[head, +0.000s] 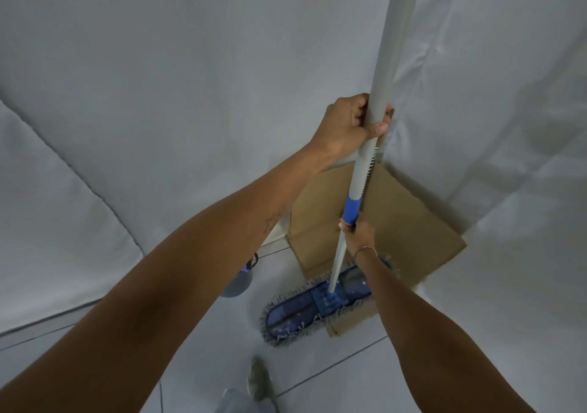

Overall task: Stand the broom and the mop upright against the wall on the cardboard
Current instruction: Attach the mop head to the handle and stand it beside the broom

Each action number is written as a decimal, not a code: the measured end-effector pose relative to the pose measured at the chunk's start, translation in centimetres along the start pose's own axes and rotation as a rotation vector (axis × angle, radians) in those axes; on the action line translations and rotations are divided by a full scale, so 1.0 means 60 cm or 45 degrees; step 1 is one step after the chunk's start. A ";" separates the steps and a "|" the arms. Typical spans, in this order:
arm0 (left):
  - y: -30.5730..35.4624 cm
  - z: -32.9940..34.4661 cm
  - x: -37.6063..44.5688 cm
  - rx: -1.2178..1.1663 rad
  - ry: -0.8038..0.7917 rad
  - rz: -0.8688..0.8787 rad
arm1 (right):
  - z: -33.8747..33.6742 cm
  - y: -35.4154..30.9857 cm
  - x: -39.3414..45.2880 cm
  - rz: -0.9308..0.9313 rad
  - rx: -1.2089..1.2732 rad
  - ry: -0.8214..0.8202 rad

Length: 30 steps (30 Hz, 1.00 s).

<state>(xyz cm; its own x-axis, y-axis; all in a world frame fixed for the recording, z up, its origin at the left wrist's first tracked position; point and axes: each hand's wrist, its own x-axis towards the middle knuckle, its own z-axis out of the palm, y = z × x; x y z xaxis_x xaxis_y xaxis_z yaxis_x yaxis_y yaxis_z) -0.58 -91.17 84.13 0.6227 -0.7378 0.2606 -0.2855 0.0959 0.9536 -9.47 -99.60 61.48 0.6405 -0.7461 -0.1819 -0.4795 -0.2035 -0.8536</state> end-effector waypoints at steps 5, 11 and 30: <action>-0.043 -0.024 0.065 0.041 -0.003 -0.009 | 0.032 -0.009 0.074 0.005 -0.012 -0.068; -0.099 -0.071 0.165 0.065 -0.040 -0.041 | 0.073 -0.039 0.176 0.015 -0.071 -0.123; -0.258 -0.072 0.435 -0.008 0.016 -0.165 | 0.097 -0.048 0.477 0.127 -0.119 -0.176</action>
<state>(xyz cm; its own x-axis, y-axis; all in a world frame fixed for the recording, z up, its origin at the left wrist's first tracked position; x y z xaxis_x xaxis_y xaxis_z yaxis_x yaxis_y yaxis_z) 23.25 -109.07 76.81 0.6630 -0.7360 0.1370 -0.1977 0.0044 0.9802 13.74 -116.64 55.91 0.6600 -0.6728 -0.3341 -0.5944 -0.1958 -0.7800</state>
